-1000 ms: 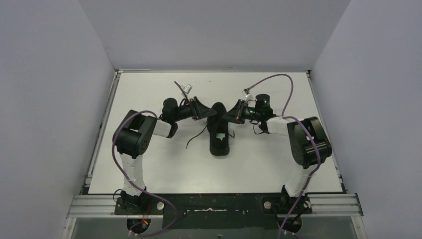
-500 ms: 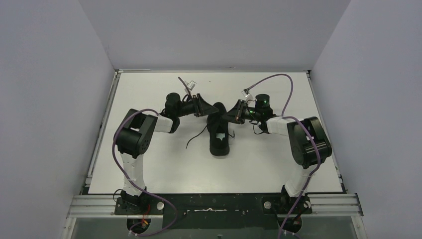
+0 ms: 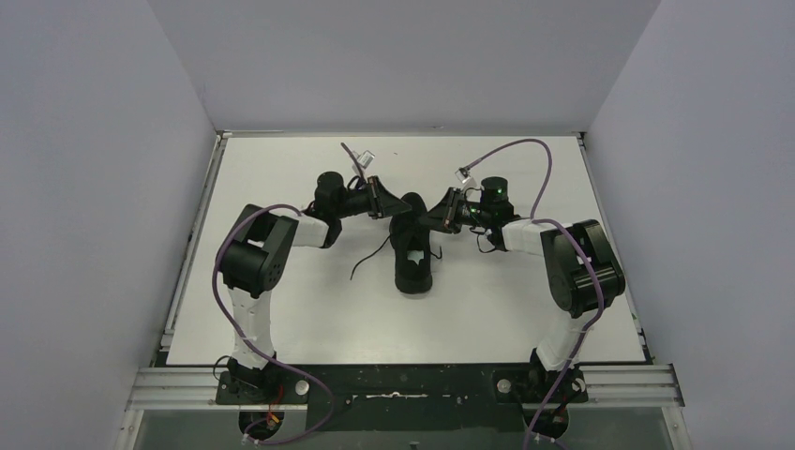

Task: Tie the shoes

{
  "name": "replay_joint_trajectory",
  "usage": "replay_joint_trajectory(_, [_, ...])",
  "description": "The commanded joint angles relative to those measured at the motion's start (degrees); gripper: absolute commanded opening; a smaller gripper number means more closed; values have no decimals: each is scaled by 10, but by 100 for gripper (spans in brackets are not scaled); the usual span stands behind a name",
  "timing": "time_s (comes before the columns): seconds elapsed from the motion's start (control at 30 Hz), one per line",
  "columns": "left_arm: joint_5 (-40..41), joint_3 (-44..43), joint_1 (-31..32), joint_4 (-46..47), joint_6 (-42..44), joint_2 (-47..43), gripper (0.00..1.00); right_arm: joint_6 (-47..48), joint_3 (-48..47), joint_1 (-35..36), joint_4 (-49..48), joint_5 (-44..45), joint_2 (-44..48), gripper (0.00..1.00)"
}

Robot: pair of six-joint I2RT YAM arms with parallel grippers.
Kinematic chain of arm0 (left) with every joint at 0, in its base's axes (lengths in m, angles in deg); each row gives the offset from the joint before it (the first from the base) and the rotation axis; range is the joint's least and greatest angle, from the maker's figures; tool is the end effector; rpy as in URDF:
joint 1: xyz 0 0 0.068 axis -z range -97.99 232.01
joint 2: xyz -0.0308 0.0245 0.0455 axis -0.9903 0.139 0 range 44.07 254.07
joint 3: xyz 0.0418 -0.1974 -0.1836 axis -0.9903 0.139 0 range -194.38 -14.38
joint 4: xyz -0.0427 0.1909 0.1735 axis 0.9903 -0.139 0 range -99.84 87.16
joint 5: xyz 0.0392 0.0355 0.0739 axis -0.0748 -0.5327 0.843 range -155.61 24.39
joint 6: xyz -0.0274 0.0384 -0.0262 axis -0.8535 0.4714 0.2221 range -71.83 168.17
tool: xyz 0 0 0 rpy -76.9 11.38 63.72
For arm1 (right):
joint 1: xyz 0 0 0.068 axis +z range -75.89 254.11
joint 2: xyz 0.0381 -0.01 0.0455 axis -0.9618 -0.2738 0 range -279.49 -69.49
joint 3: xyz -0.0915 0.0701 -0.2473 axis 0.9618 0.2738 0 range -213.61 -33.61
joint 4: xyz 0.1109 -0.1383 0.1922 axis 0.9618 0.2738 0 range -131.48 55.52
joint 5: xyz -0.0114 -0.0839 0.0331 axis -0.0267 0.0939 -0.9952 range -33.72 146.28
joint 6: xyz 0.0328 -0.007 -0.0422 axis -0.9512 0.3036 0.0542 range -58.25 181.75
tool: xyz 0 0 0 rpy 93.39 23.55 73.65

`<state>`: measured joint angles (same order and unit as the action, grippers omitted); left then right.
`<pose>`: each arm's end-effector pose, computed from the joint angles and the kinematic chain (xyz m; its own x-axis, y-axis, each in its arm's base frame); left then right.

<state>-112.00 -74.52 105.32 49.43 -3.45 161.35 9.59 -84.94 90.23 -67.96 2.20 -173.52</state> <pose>0.3778 -0.1909 0.1665 -0.7815 -0.2520 -0.5707 0.5200 0.2423 -0.8191 0.3430 0.1291 0.1692 -0.9402 0.2105 -0.2678 -0.1929 0.3189 0.9280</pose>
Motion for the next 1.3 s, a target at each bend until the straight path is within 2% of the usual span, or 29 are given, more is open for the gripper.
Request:
replay_joint_trajectory(0.0, [11, -1, 0, 19, 22, -24, 0, 18, -20, -2, 4, 1, 34, 0])
replay_joint_trajectory(0.1, [12, 21, -3, 12, 20, -55, 0, 73, -27, -7, 102, 26, 73, 0])
replay_joint_trajectory(0.2, [28, 57, -4, 20, 7, -87, 0, 167, -60, -8, 288, 109, 109, 0])
replay_joint_trajectory(0.3, [53, 93, -5, 11, 0, -109, 0, 177, -82, -14, 370, 172, 112, 0])
replay_joint_trajectory(0.4, [64, 114, -8, -13, -17, -126, 0, 164, -88, -18, 376, 201, 102, 0])
replay_joint_trajectory(0.47, [79, 126, -14, -61, -24, -144, 0, 165, -96, -18, 381, 219, 95, 0])
replay_joint_trajectory(0.6, [106, 160, -27, -121, 14, -201, 0, 165, -98, -22, 379, 273, 106, 0])
replay_joint_trajectory(0.77, [134, 187, -36, -181, 44, -260, 0, 167, -96, -37, 372, 266, 99, 0])
replay_joint_trajectory(1.03, [151, 203, -36, -252, 45, -269, 0, 139, -46, -83, 352, 274, 93, 0])
replay_joint_trajectory(1.27, [176, 205, -36, -346, 79, -274, 0, 128, -18, -118, 318, 284, 75, 0])
